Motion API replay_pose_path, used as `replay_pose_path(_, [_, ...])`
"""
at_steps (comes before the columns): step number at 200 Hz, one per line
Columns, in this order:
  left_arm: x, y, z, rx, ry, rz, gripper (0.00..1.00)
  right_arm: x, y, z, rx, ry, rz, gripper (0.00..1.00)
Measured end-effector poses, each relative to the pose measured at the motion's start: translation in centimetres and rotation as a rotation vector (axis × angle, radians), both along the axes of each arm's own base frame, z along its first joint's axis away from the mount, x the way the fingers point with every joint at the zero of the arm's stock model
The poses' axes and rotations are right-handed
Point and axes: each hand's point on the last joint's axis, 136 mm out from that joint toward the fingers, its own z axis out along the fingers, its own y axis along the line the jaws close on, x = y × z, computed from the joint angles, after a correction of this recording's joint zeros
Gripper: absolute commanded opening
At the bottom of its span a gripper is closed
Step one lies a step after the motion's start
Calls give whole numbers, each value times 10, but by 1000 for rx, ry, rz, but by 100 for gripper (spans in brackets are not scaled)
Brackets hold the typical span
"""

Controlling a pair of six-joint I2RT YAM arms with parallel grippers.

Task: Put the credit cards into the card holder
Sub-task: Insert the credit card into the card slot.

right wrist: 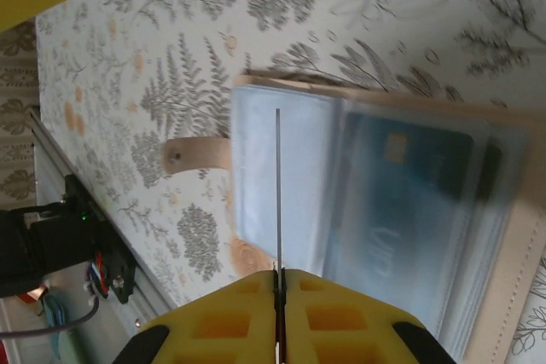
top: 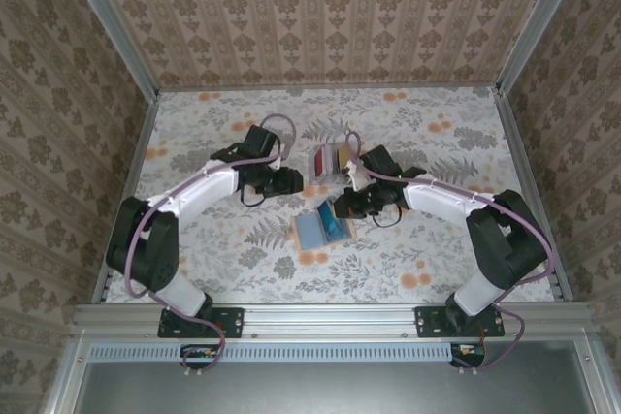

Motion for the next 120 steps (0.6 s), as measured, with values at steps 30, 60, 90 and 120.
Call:
replay_pose_path(30, [-26,4,-8,17,-7,11,45,-6,-6,-22,7,-1,-42,10])
replay_pose_path(60, [-50,22,-42,78,72,59,42,-6,-9,-31,23,-31,-73,10])
replay_pose_path(90, [-64,30,-59,112,121,84,39,-4,-8,-33,54,-54,-91,10])
replay_pose_path(120, [-68,25,-64,121,136,85,32,-1,-5,-31,74,-68,-102,10])
